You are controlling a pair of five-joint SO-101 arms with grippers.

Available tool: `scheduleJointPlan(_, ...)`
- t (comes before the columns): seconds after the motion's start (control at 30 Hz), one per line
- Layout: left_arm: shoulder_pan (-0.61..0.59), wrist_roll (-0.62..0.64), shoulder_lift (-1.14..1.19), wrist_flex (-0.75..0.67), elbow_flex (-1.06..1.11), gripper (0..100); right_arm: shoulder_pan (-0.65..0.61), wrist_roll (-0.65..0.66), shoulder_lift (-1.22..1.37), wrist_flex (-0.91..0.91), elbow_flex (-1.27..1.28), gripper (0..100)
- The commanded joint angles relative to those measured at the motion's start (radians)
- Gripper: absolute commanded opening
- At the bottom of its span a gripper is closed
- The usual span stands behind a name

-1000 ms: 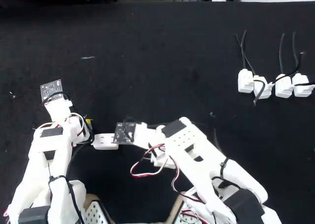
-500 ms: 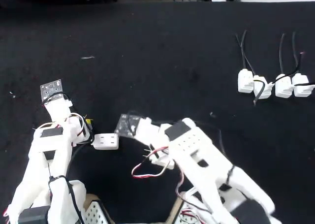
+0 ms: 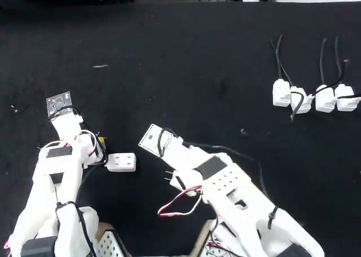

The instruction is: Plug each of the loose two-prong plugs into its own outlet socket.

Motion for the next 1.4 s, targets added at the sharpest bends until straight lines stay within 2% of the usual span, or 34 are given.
scheduleJointPlan(0.0, 0.01, -0.006, -0.009, -0.014, -0.004, 22, -0.014, -0.011, -0.002, -0.063, 0.008, 19.4)
scheduleJointPlan(0.27, 0.01, -0.006, -0.009, -0.015, -0.004, 22, -0.021, -0.012, -0.008, -0.008, -0.013, 19.4)
scheduleJointPlan(0.57, 0.01, -0.006, -0.009, -0.015, -0.004, 22, -0.164, -0.054, -0.008, 0.015, 0.022, 19.4)
scheduleJointPlan(0.77, 0.01, -0.006, -0.009, -0.014, -0.004, 22, -0.169, -0.037, -0.008, 0.04, 0.028, 19.4)
scheduleJointPlan(0.83, 0.01, -0.006, -0.009, -0.014, -0.004, 22, -0.169, 0.018, -0.007, 0.068, 0.028, 19.4)
scheduleJointPlan(1.0, 0.01, -0.006, -0.009, -0.014, -0.004, 22, -0.121, 0.129, -0.005, 0.101, 0.03, 18.4)
scheduleJointPlan(1.17, 0.01, -0.006, -0.009, -0.014, -0.004, 22, -0.029, 0.204, -0.008, 0.101, 0.024, 1.2)
scheduleJointPlan(1.37, 0.01, -0.006, -0.009, -0.014, -0.004, 22, 0.046, 0.206, -0.01, 0.103, -0.018, 1.1)
